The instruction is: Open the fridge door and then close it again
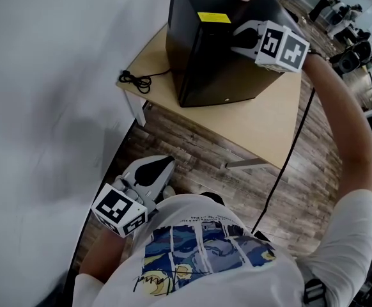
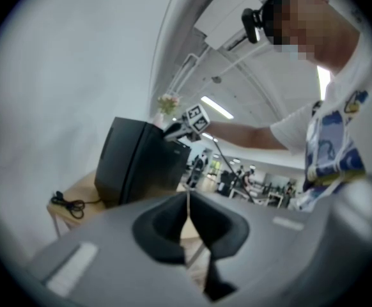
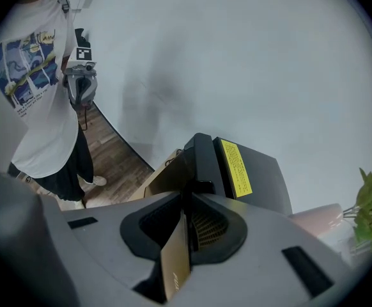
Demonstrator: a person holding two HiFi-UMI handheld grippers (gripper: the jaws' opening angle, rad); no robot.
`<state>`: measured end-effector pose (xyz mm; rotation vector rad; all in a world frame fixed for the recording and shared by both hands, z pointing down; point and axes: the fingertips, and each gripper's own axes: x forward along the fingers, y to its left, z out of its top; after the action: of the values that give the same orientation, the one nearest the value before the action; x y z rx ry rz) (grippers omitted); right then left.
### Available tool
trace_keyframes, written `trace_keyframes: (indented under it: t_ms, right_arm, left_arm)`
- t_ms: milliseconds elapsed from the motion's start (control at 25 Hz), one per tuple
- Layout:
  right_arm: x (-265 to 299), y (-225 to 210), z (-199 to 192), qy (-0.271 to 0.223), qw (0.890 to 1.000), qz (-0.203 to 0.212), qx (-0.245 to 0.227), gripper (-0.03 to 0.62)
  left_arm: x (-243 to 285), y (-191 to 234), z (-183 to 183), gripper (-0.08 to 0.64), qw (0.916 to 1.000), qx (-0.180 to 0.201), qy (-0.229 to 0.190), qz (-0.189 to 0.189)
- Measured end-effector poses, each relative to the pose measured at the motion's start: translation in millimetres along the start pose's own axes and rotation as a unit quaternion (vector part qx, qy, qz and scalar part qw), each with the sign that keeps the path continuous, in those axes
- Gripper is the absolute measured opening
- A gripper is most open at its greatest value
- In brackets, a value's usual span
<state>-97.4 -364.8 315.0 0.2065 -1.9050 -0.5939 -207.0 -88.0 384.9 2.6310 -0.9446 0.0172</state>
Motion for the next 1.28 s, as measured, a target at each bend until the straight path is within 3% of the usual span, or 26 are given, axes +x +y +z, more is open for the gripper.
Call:
trace_keyframes:
  t_ms: [120, 320, 720, 880, 1040, 1280]
  right_arm:
    - [-1, 4, -1, -0.006, 1.0, -0.013, 0.004, 0.093]
    - [-16, 7, -4, -0.033, 0.998, -0.05, 0.021, 0.106]
    - [-49, 62, -28, -0.106, 0.984, -0.099, 0.103, 0.04]
    - [-54, 103, -38, -0.149, 0.97, -0.109, 0.159, 0.029]
    - [-59, 156, -43, -0.203, 0.948, -0.1, 0.225, 0.026]
    - [-73, 226, -74, -0.255, 0.904, -0.099, 0.329, 0.025]
  left_arm:
    - [2, -4, 0, 0.014, 1.0, 0.002, 0.001, -0.003]
    - [7, -14, 2, 0.014, 0.9999, 0.012, 0.001, -0.008]
    - [32, -34, 1, 0.014, 0.9995, 0.023, 0.011, -0.021]
    - [49, -43, -1, 0.014, 0.9993, 0.028, 0.016, -0.022]
    - [65, -53, -6, 0.014, 0.999, 0.032, 0.023, -0.023]
    - [99, -77, -10, 0.013, 0.9989, 0.035, 0.029, -0.008]
